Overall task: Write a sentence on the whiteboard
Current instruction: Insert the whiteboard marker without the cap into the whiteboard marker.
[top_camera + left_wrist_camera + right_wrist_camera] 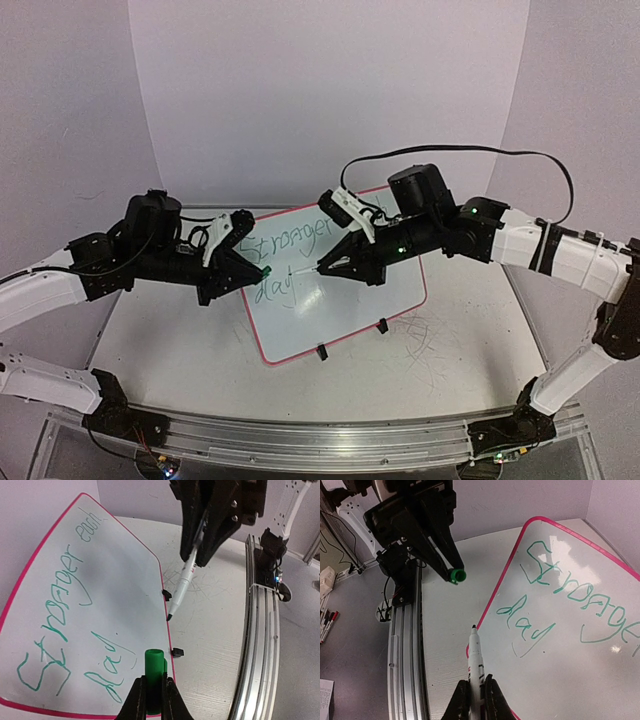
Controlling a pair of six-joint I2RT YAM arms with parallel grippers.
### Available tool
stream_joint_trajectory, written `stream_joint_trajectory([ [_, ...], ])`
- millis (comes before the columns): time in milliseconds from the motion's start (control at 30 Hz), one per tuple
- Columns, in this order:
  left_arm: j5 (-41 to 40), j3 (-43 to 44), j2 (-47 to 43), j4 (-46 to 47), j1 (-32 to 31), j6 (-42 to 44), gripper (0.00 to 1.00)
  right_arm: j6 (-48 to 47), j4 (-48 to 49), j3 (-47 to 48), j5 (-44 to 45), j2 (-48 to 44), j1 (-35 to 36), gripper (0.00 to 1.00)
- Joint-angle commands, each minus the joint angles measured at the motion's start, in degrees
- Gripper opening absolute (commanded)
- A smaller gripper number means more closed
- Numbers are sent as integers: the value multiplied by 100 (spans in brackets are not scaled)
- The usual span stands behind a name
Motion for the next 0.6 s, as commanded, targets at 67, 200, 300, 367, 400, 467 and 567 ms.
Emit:
stream_joint_trajectory([
  [67,-432,189,310,178,-366,569,0,-180,-461,493,-364,336,-78,0],
  [200,-540,177,429,144,-470,628,0,-262,-535,379,-636,426,-79,0],
  [300,-631,154,485,111,-519,653,0,-307,-526,313,-559,379,-76,0],
  [367,-661,147,515,81,-539,664,0,-339,-526,300,-521,320,-77,0],
  [400,-670,140,525,69,-541,666,0,-359,-531,300,-551,307,-80,0],
  [467,-676,144,545,57,-571,668,0,-395,-532,309,-640,335,-80,0],
  [567,-710,146,567,52,-603,681,0,-403,-528,362,-754,460,-79,0],
])
